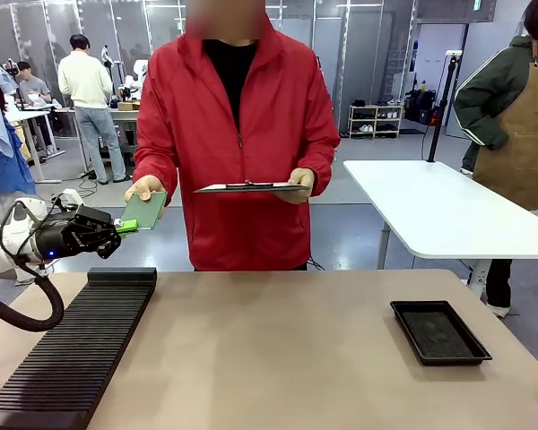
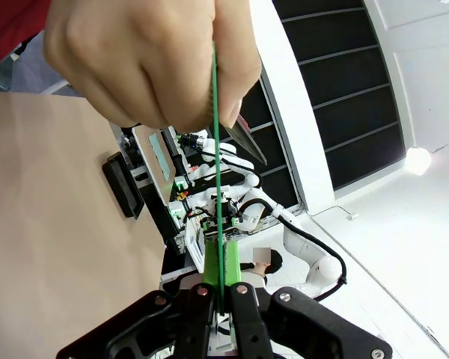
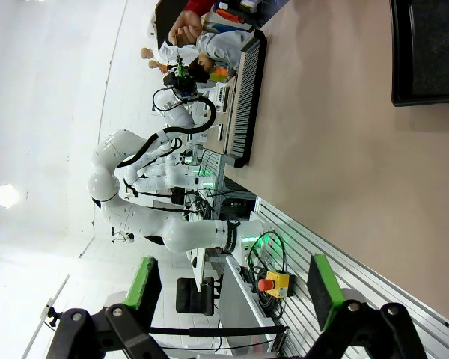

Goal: Inspect the PCB.
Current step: Release the Blank PCB you were holding.

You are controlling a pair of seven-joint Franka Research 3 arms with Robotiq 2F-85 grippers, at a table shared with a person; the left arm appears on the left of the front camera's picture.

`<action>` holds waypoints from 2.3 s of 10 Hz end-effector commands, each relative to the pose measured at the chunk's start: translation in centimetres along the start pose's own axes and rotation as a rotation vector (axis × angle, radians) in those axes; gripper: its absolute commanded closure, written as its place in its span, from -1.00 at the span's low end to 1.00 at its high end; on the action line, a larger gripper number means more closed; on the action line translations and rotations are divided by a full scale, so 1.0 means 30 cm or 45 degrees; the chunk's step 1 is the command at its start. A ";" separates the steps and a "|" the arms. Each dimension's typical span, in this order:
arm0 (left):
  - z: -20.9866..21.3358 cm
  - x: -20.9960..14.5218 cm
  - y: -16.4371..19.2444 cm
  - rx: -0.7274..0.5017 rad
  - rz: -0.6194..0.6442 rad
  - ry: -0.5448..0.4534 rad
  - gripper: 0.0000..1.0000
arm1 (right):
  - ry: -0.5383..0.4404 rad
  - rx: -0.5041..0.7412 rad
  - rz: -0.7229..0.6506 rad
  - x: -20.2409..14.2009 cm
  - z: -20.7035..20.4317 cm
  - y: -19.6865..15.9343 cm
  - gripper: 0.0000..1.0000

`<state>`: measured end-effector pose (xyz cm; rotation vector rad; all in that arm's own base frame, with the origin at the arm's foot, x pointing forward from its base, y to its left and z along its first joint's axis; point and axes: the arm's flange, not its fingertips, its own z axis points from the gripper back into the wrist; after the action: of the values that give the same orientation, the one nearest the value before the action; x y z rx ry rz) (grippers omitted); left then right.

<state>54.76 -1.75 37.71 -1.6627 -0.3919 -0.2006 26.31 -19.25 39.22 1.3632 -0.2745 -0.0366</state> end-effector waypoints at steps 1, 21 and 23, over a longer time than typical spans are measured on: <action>-0.004 -0.005 -0.003 -0.014 0.002 0.004 0.94 | -0.002 0.003 0.003 0.000 0.002 0.005 -1.00; 0.004 -0.001 0.003 0.006 0.005 -0.003 -1.00 | -0.002 0.003 0.003 0.000 0.002 0.005 -1.00; 0.004 -0.001 0.003 0.006 0.005 -0.003 -1.00 | -0.002 0.003 0.003 0.000 0.002 0.005 -1.00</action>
<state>54.78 -1.61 37.56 -1.6565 -0.3919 -0.1933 26.31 -19.24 39.22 1.3632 -0.2745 -0.0366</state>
